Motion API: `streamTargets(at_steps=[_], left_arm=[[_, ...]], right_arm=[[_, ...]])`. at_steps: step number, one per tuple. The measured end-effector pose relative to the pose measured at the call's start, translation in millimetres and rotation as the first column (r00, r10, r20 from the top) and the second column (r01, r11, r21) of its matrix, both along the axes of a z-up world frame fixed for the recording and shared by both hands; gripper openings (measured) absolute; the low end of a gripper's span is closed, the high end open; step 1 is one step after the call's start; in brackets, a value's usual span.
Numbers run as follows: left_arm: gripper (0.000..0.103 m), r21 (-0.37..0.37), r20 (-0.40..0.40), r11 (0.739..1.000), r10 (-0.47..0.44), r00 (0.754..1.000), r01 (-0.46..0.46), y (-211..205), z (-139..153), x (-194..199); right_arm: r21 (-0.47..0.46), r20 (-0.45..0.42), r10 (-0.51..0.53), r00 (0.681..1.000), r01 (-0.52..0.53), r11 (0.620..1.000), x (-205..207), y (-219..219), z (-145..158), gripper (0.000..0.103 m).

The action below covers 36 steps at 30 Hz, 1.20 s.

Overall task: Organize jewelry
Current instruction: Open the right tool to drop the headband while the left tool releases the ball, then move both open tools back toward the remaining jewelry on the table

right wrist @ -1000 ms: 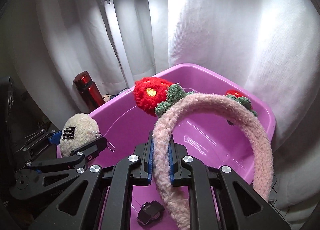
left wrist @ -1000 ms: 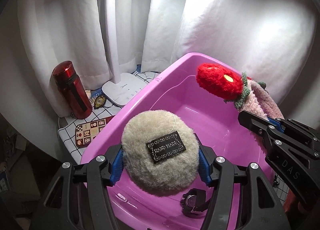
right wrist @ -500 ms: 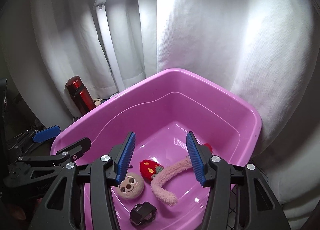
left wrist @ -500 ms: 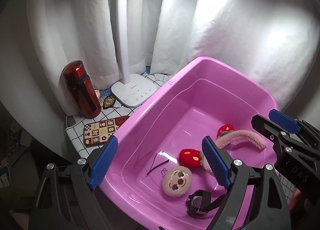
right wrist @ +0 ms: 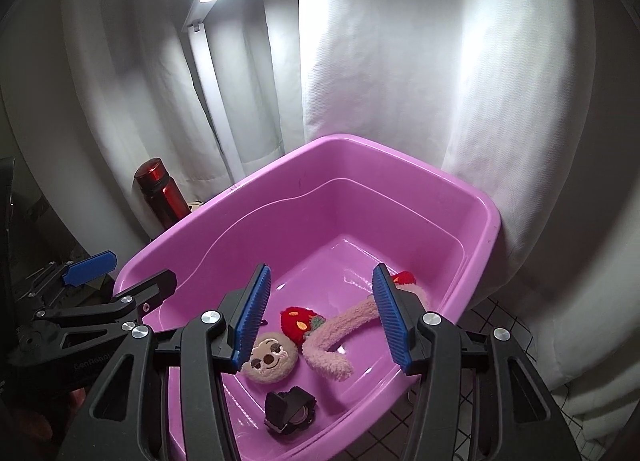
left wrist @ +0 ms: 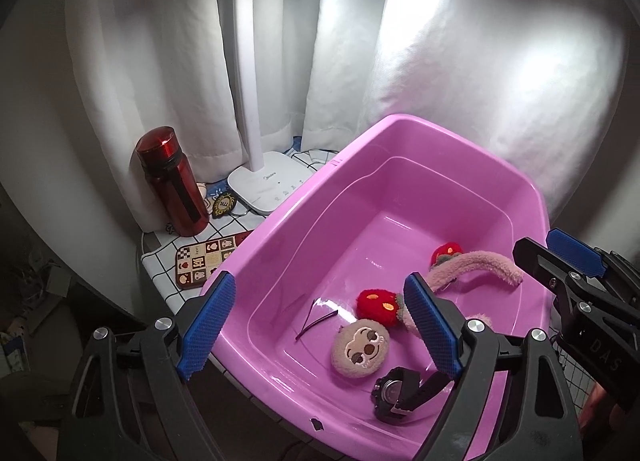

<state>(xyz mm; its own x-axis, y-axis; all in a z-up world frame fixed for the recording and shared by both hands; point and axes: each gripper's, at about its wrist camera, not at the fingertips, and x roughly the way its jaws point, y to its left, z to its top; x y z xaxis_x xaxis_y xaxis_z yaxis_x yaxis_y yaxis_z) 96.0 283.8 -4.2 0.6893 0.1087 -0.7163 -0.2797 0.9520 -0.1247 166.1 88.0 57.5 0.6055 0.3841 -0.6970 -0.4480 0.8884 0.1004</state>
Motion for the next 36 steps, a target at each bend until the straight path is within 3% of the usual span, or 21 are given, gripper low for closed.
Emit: streamTargets(at_steps=[20, 36], left_arm=[[0.085, 0.024, 0.053, 0.996, -0.084, 0.995, 0.083, -42, 18, -40], [0.086, 0.033, 0.095, 0.974, -0.226, 0.969, 0.224, -108, 20, -79]], right_arm=[[0.058, 0.037, -0.076, 0.996, 0.073, 0.996, -67, -53, 16, 0.051], [0.075, 0.053, -0.271, 0.961, 0.267, 0.961, -147, -155, 13, 0.052]])
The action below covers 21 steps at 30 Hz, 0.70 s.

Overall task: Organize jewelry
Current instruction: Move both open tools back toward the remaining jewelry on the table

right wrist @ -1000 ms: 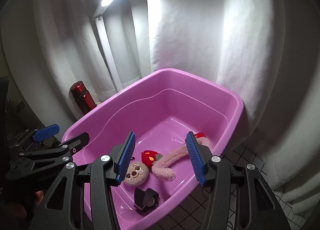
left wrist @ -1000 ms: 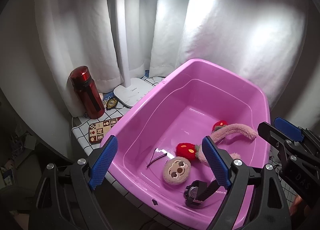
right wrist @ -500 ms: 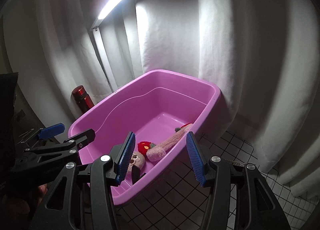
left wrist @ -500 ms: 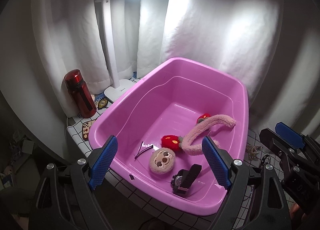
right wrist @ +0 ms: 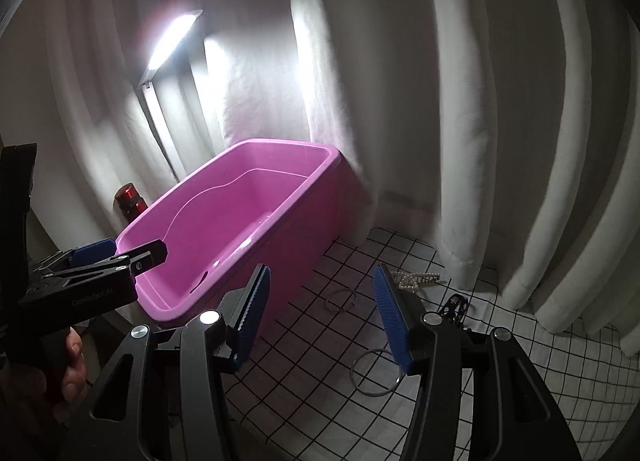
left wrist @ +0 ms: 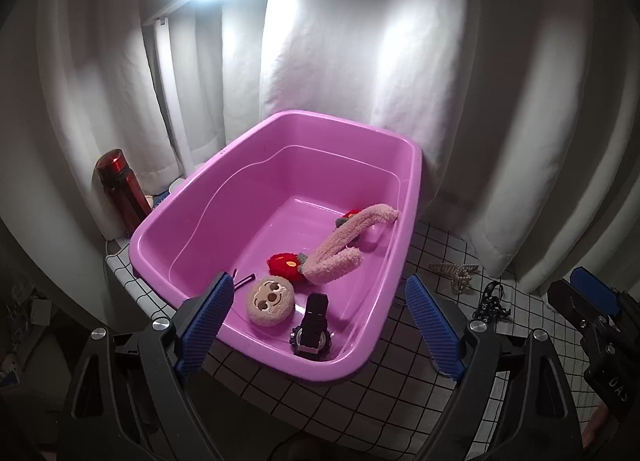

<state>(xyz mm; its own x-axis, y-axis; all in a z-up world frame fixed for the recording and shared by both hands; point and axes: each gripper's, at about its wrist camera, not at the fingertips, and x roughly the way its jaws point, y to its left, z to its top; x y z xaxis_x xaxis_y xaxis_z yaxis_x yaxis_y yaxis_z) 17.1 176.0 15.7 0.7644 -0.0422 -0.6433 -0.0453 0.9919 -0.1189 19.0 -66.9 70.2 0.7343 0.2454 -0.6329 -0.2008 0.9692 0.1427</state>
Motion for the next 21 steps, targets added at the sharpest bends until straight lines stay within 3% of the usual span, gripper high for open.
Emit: streamTargets(at_steps=[12, 21], left_arm=[[0.091, -0.073, 0.031, 0.977, -0.199, 0.98, 0.2, -65, -4, -37], [0.092, -0.083, -0.045, 0.961, -0.267, 0.963, 0.263, -104, -43, -29]], right_arm=[[-0.025, -0.049, -0.184, 0.982, 0.183, 0.983, -52, -84, -24, 0.052], [-0.01, -0.108, -0.207, 0.972, 0.207, 0.978, -59, -106, -57, 0.052]])
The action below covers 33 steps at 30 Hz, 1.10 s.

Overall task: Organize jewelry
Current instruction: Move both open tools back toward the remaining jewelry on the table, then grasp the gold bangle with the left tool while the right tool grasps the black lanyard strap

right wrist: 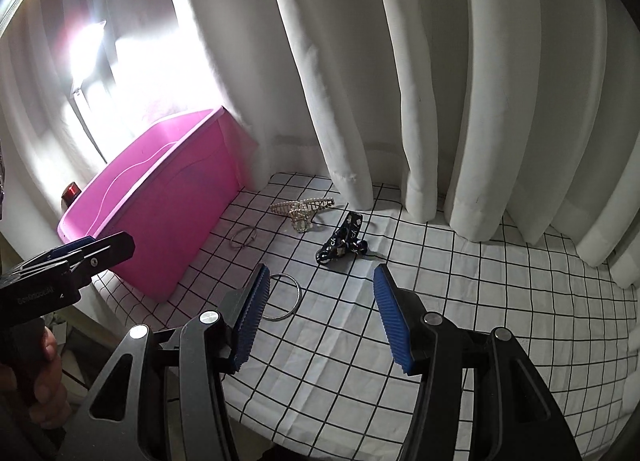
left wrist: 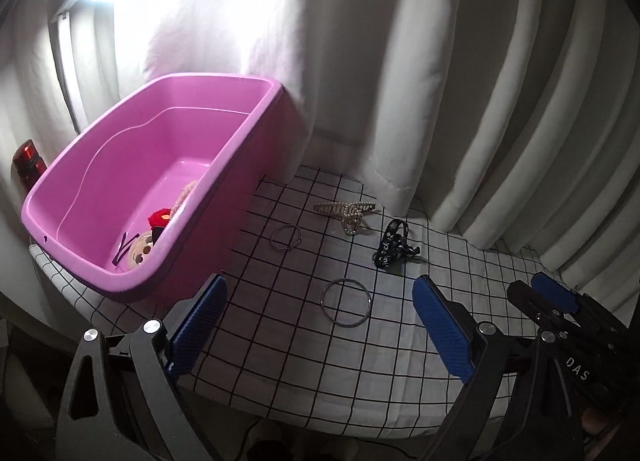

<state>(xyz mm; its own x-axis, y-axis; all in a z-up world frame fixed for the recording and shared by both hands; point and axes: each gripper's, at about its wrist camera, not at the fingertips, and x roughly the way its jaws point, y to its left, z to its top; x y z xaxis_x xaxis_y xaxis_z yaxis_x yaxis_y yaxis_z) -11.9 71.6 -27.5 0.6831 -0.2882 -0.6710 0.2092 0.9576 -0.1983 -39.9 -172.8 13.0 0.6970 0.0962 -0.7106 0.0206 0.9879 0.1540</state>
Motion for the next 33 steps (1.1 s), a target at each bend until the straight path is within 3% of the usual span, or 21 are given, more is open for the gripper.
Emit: streamTargets(at_steps=[8, 16, 33], left_arm=[[0.092, 0.068, -0.036, 0.998, 0.007, 0.999, -0.005, -26, -36, 31], [0.092, 0.076, -0.101, 0.997, 0.013, 0.995, -0.006, -38, -77, 77], [0.092, 0.113, -0.194, 0.99, 0.108, 0.975, -0.087, -42, -135, 161]], right_arm=[[0.033, -0.042, -0.018, 0.999, 0.019, 0.999, 13, -13, -31, 0.052], [0.056, -0.091, -0.01, 0.996, 0.016, 0.998, 52, -16, -67, 0.052], [0.06, -0.144, 0.004, 0.99, 0.005, 0.998, 138, -19, -127, 0.052]])
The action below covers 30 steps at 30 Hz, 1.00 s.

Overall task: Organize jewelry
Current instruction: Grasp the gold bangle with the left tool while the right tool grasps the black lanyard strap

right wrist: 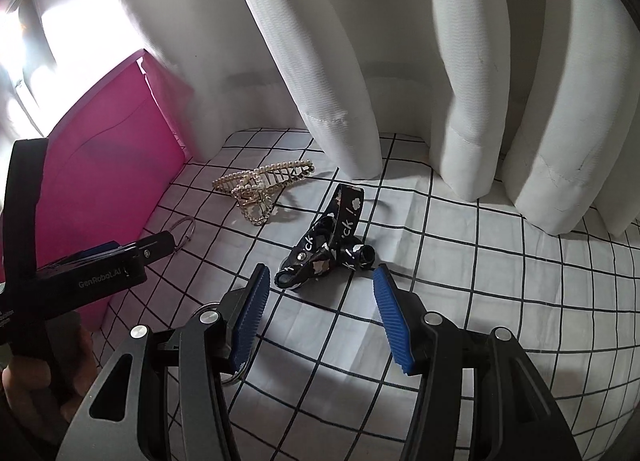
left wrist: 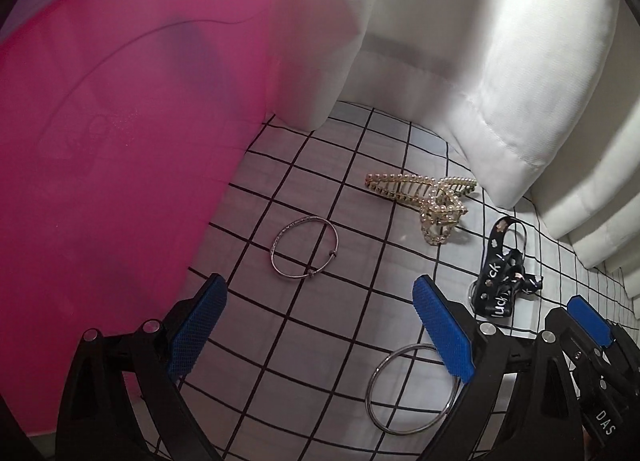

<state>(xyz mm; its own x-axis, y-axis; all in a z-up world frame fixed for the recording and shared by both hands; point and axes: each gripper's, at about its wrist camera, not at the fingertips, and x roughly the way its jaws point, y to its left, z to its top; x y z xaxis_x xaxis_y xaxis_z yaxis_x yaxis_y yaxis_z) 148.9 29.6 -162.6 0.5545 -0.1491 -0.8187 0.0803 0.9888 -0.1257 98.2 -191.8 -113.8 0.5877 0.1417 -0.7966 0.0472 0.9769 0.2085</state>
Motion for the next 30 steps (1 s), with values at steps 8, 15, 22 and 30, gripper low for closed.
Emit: streamTargets(at_steps=[8, 15, 22, 30], left_arm=[[0.092, 0.027, -0.017, 1.0, -0.002, 1.0, 0.003, -5, -12, 15], [0.092, 0.034, -0.039, 0.999, 0.0, 0.999, 0.001, -8, -25, 27], [0.092, 0.051, -0.049, 0.999, 0.013, 0.999, -0.01, -11, -33, 35], [0.093, 0.053, -0.062, 0.998, 0.035, 0.997, -0.032, -14, -45, 46]], right_arm=[[-0.001, -0.028, 0.004, 1.0, -0.004, 1.0, 26, 3, -18, 0.052], [-0.017, -0.057, -0.01, 0.998, 0.009, 1.0, 41, 3, -27, 0.052], [-0.048, -0.064, -0.011, 0.998, 0.008, 0.999, 53, 9, -36, 0.052], [-0.056, -0.084, -0.005, 0.996, 0.0, 0.998, 63, 12, -48, 0.052]])
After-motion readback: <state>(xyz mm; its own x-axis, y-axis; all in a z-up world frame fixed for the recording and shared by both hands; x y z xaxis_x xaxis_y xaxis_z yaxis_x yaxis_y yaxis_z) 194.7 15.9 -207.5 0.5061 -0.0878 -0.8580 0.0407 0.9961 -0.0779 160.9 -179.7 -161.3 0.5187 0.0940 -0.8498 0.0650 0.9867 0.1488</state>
